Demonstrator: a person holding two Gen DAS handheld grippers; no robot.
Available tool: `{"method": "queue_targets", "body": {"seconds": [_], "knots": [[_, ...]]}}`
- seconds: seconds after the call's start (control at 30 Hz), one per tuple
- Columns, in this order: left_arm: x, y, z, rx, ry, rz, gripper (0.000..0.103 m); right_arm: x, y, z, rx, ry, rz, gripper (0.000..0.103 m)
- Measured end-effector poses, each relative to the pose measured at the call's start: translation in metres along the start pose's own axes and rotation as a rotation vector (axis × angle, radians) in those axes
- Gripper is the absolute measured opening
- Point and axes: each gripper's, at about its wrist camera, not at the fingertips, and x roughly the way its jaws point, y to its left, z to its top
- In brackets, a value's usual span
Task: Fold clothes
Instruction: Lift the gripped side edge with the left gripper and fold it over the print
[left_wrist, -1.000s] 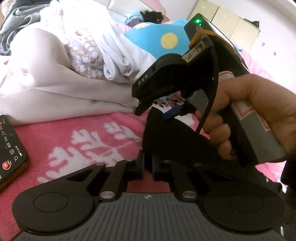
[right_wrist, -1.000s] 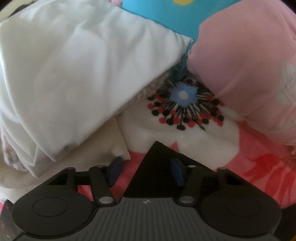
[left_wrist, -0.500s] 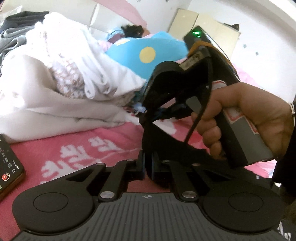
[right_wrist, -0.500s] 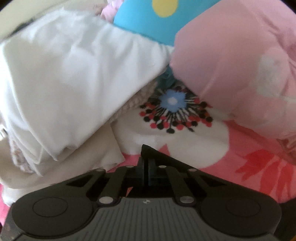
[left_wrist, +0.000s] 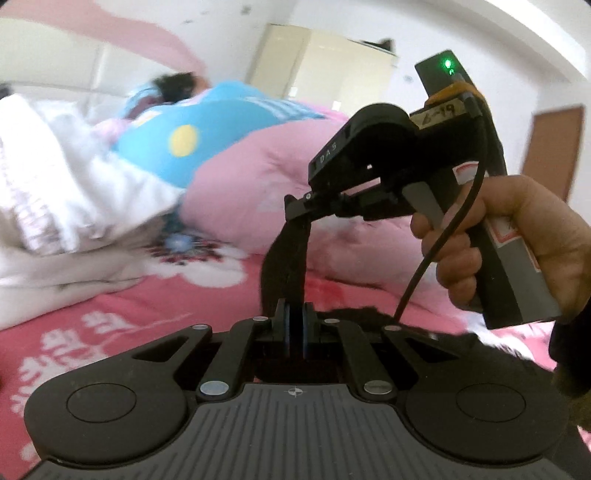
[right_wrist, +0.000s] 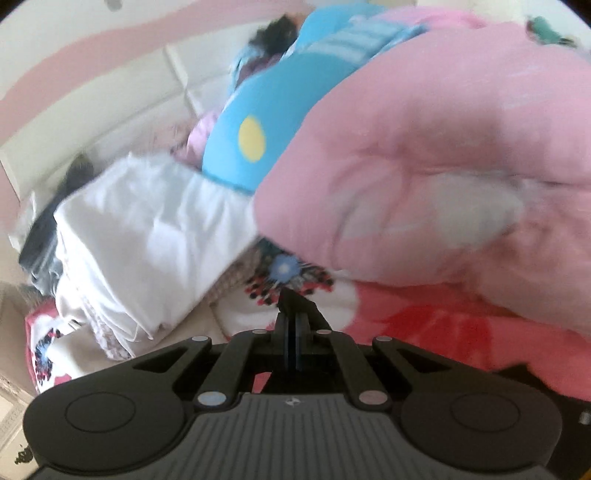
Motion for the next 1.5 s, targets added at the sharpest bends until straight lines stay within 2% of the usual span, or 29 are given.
{"method": "queue_targets", "body": {"seconds": [0.2, 0.37, 0.53, 0.73, 0.97, 1.1, 1.2, 1.27, 1.33, 1.43, 1.5], "knots": [[0.009, -0.036, -0.012, 0.121, 0.053, -0.057, 0.004, -0.045, -0.053, -0.024, 0.096, -0.077, -0.035, 0.002], [0.023, -0.055, -0.030, 0.215, 0.129, -0.068, 0.004, -0.059, -0.105, -0.062, 0.229, -0.095, -0.039, 0.002], [0.030, -0.064, -0.043, 0.278, 0.195, -0.070, 0.004, -0.050, -0.141, -0.095, 0.340, -0.081, -0.039, 0.002], [0.032, -0.065, -0.048, 0.306, 0.240, -0.074, 0.004, -0.045, -0.162, -0.121, 0.431, -0.081, -0.016, 0.002], [0.038, -0.067, -0.052, 0.288, 0.312, -0.110, 0.005, -0.035, -0.176, -0.139, 0.466, -0.062, -0.042, 0.002], [0.034, -0.055, -0.045, 0.205, 0.374, -0.187, 0.011, -0.032, -0.184, -0.143, 0.466, -0.025, -0.055, 0.004], [0.023, -0.039, -0.039, 0.140, 0.442, -0.261, 0.013, -0.044, -0.186, -0.141, 0.453, -0.027, -0.100, 0.007], [0.013, -0.023, -0.035, 0.097, 0.472, -0.282, 0.013, -0.058, -0.183, -0.139, 0.412, -0.030, -0.133, 0.008], [0.003, -0.009, -0.036, 0.084, 0.452, -0.253, 0.013, -0.074, -0.173, -0.136, 0.361, -0.030, -0.133, 0.008], [0.003, 0.005, -0.034, 0.113, 0.401, -0.131, 0.013, -0.092, -0.143, -0.136, 0.240, -0.004, -0.082, 0.008], [0.009, 0.012, -0.032, 0.114, 0.369, -0.070, 0.013, -0.089, -0.116, -0.139, 0.146, 0.033, -0.038, 0.008]]}}
